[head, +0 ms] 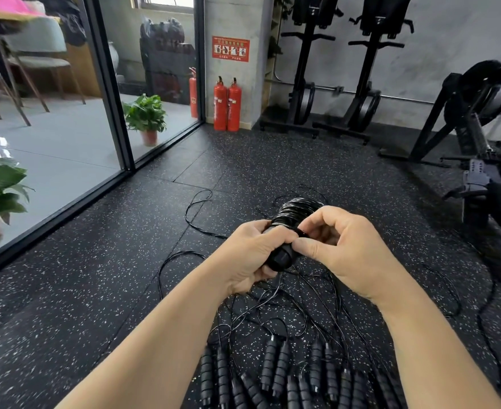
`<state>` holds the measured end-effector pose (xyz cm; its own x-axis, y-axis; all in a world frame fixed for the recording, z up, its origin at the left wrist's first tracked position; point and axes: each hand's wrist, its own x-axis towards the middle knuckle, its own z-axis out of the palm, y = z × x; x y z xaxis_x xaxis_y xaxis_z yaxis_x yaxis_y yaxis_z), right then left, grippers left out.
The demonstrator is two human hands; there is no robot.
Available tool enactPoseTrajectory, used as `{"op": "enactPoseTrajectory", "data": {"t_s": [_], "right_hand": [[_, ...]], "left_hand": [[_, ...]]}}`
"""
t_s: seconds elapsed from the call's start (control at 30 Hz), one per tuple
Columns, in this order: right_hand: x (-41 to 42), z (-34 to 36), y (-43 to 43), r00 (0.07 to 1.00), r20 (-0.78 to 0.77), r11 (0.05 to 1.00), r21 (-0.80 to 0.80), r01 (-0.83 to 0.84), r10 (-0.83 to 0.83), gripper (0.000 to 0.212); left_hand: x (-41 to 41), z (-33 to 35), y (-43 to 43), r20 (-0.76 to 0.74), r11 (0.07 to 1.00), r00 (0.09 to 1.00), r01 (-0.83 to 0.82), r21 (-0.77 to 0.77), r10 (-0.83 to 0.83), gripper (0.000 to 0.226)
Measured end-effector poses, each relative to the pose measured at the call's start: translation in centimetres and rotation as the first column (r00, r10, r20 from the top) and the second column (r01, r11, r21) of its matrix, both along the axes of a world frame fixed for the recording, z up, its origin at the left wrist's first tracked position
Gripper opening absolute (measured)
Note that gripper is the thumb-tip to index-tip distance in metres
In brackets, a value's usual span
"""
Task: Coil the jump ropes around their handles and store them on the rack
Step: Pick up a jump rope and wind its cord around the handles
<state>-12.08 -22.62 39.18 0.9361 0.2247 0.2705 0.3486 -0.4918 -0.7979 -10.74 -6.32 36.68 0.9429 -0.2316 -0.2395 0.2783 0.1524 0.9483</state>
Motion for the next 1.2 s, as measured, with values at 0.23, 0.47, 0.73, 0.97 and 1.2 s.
{"op": "enactPoseTrajectory", "data": {"t_s": [0.23,0.47,0.73,0.97,1.2], "right_hand": [[-0.4,-0.3,1.1,0.967,0.210,0.979,-0.115,0.168,-0.141,0.011],[-0.2,-0.7,1.4,0.931,0.284,0.955,-0.118,0.273,-0.232,0.011],[0.0,-1.0,1.3,0.930,0.216,0.944,-0.075,0.320,-0.298,0.011],[0.0,-0.6,0.5,0.970,0.180,0.977,-0.108,0.184,-0.162,0.009],[0.1,-0.7,0.0,0.974,0.195,0.979,-0.142,0.148,-0.119,0.008]], "left_hand": [[0.0,-0.1,-0.8,0.054,0.998,0.997,-0.056,-0.005,0.056,0.031],[-0.3,-0.1,-1.4,0.156,0.994,0.986,-0.066,0.090,0.052,0.019],[-0.2,0.3,-1.5,0.109,0.999,0.993,-0.049,-0.005,0.049,0.005],[0.0,0.6,-0.6,0.026,0.995,1.000,-0.009,-0.097,0.011,0.016],[-0.1,0.6,-0.3,0.075,0.996,0.996,0.053,-0.075,-0.048,0.019]]}}
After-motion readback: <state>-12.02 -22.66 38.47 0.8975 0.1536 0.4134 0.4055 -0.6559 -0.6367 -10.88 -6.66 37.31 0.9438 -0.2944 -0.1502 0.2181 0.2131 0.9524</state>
